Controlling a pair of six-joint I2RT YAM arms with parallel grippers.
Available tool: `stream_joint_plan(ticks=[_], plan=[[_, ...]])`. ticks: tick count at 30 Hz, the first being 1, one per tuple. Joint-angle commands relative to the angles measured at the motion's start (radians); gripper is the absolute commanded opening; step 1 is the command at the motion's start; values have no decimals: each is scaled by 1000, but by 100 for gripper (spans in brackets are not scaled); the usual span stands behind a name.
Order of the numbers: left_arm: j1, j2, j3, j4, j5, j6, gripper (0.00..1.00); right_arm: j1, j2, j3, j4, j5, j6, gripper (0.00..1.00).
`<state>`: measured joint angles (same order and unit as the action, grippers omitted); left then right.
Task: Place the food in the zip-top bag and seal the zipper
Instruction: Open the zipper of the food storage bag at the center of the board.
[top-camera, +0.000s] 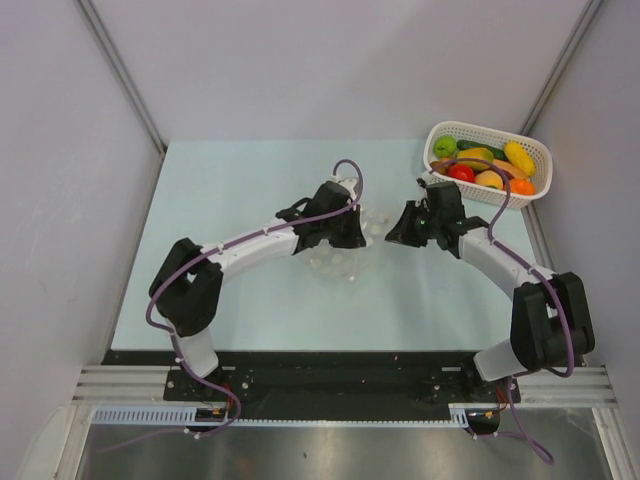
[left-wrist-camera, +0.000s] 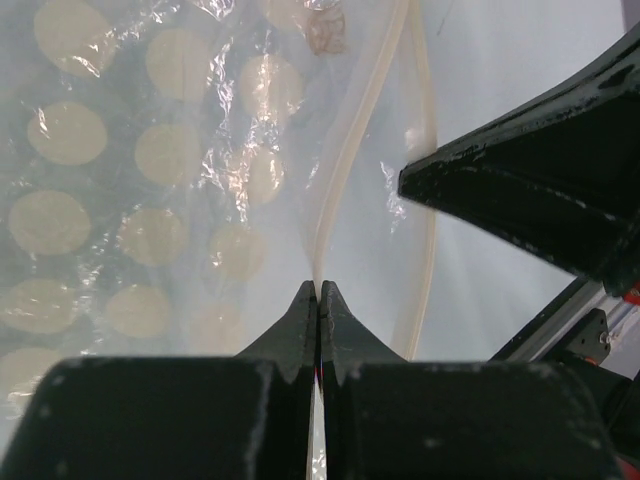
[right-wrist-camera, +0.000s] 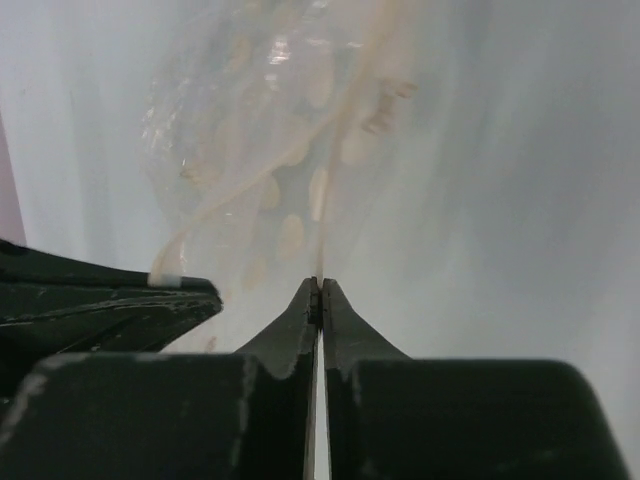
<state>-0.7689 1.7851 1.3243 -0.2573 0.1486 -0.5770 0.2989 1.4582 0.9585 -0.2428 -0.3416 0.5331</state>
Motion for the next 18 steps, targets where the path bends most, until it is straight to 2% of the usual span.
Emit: stream_joint_plan(ticks=[1,8,11,15,18], plan=[[46,-91,1,-14,-41,-3,0,-52,22,29,-38,65,-129,0],[134,-239,-114,-42,-44,94,1,-64,-22,36,-57,53,-336,0],[134,-274,-142,-28,-11,158,7,-20,-38,69,-35,35,-384,0],[131,-283,-116,-28,40,198,26,95,-59,121,-7,-14,-436,0],[128,-277,-67,-63,31,232,36,155,-70,158,-9,-23,-456,0]])
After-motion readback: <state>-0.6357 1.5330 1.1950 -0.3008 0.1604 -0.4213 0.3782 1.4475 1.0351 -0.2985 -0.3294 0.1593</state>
